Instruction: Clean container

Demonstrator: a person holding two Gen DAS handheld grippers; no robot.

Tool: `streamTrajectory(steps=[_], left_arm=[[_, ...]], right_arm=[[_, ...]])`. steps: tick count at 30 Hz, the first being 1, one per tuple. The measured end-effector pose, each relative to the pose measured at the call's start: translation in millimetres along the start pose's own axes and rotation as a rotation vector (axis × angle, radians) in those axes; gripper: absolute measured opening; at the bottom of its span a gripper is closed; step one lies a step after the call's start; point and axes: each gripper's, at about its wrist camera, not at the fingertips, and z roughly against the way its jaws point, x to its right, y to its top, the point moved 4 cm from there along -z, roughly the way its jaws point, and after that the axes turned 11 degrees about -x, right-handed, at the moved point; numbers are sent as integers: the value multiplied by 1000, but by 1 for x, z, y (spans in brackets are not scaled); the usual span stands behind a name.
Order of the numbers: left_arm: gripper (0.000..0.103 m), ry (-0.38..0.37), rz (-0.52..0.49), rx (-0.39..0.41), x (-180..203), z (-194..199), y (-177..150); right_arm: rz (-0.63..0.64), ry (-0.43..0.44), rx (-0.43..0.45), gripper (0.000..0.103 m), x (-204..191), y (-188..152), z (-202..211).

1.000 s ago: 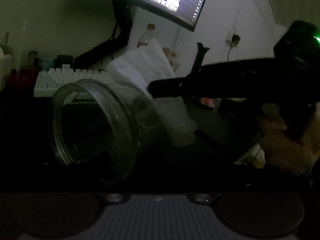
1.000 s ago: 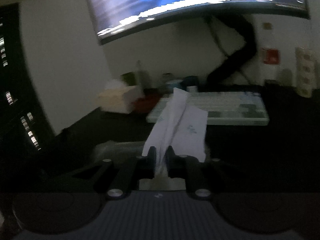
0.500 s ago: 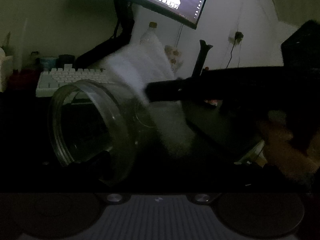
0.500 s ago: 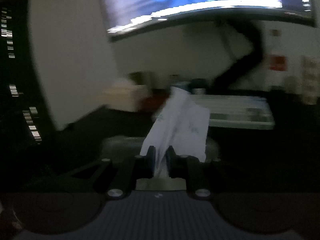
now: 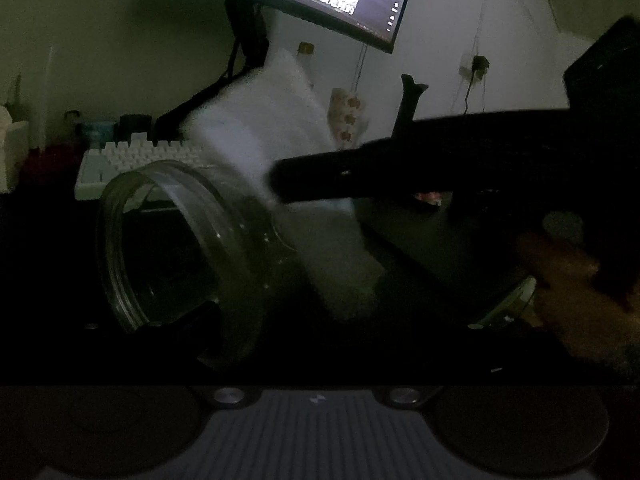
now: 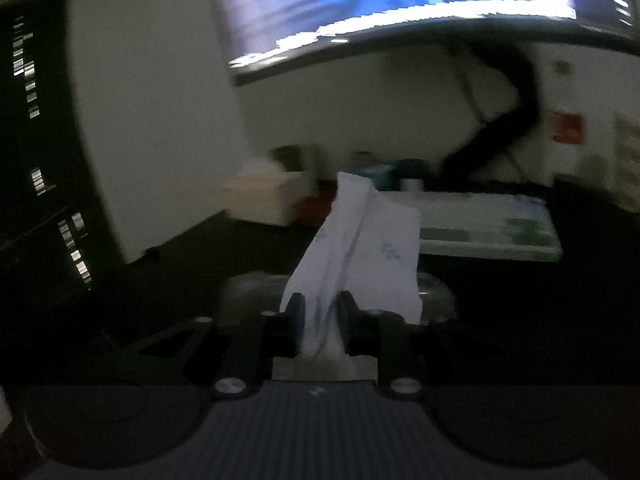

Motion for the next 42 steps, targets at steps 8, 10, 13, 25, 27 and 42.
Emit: streamTrajectory(steps=[8, 10, 13, 25, 27, 42], left_arm=[[93, 22, 78, 43, -8, 5, 6], [97, 21, 82, 42, -9, 5, 6], [103, 28, 65, 41, -7, 2, 6], [103, 66, 55, 62, -12, -1, 4], [103, 90, 42, 70, -14, -2, 4], [12, -215, 83, 162, -3, 17, 8]], right_arm=[[-136, -90, 4, 23, 52, 12, -9], [-142, -75, 5, 23, 55, 13, -10], [-126, -87, 46, 23, 51, 8, -9], [48, 88, 93, 24, 2, 9, -16], [54, 81, 101, 24, 4, 14, -21], [-208, 54, 194, 24, 65, -4, -4]])
